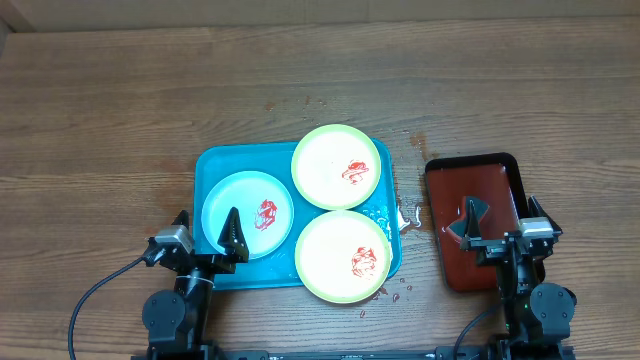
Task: Clean dirty plates on tray and stack at the side
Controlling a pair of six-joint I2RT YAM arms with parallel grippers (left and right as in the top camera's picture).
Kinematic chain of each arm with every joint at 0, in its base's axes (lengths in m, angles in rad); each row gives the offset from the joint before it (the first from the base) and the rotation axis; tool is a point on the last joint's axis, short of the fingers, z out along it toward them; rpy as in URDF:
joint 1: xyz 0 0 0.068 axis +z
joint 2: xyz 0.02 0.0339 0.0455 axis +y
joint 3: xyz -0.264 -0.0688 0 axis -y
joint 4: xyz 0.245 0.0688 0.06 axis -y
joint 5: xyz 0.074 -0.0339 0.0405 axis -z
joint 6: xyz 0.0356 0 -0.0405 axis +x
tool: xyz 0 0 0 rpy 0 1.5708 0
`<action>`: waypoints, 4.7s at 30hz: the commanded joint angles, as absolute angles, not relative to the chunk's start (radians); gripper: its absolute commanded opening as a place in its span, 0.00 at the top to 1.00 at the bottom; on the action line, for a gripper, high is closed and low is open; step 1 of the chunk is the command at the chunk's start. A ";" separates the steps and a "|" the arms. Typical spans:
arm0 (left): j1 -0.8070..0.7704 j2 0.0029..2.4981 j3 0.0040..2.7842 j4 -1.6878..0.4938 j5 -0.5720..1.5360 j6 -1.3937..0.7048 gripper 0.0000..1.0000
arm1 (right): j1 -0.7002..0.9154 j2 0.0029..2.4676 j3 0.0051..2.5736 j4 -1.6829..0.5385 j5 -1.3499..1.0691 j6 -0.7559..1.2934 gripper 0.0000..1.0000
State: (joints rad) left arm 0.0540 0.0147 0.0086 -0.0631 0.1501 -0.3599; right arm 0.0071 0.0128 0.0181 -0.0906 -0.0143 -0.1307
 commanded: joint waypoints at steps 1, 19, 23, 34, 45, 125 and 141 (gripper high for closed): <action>0.052 0.004 0.005 -0.064 0.154 -0.336 0.00 | 0.004 0.003 0.008 -0.085 -0.004 -0.131 0.00; 0.052 0.004 0.005 -0.064 0.153 -0.336 0.00 | 0.004 0.003 0.008 -0.085 -0.004 -0.131 0.00; 0.052 0.004 0.005 -0.064 0.154 -0.336 0.00 | 0.004 0.003 0.008 -0.085 -0.004 -0.131 0.00; 0.052 0.004 0.005 -0.064 0.154 -0.336 0.00 | 0.004 0.003 0.008 -0.085 -0.004 -0.131 0.00; 0.052 0.004 0.005 -0.064 0.154 -0.336 0.00 | 0.004 0.003 0.008 -0.085 -0.004 -0.131 0.00; 0.051 0.030 0.009 -0.056 0.335 -0.419 0.00 | 0.006 1.577 1.344 -1.393 -0.503 0.080 0.00; 0.049 0.727 0.630 -0.327 0.449 -0.419 0.00 | 0.006 1.577 1.270 -1.315 -0.502 0.079 0.00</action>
